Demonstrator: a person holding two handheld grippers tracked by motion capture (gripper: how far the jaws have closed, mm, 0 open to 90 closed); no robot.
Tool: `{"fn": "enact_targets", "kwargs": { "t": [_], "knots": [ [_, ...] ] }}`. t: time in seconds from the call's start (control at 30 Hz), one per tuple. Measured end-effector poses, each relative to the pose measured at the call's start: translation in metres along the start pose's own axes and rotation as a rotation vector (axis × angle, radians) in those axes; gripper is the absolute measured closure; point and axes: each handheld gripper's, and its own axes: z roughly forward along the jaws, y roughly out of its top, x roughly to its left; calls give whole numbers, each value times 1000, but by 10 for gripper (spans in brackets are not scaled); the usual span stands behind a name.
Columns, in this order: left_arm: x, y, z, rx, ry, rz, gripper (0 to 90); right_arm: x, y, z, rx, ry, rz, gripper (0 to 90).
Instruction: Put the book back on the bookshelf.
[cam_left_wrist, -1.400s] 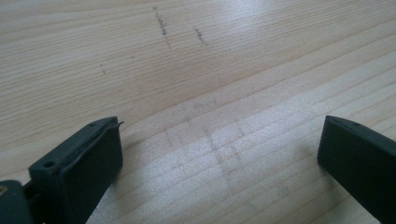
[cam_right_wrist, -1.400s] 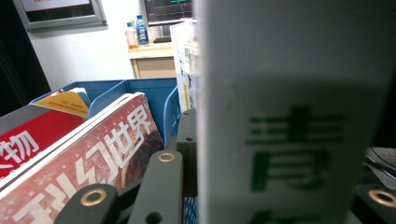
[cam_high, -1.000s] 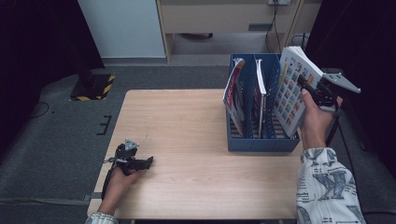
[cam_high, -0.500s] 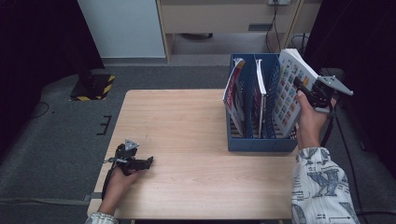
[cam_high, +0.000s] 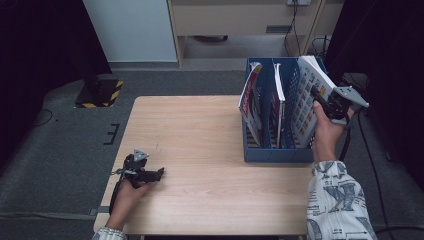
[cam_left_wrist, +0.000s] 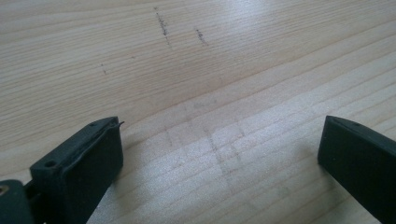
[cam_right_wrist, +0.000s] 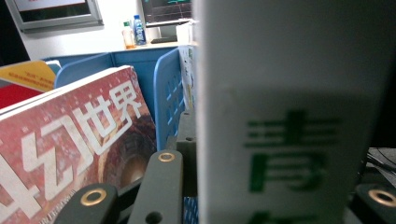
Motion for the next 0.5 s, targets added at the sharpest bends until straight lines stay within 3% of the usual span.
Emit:
{"fn": "enact_targets", "kwargs": {
  "t": [0.5],
  "knots": [
    [0, 0, 0, 0, 0, -1, 0, -2, -13, 3, -4, -27, -38, 739]
  ]
}}
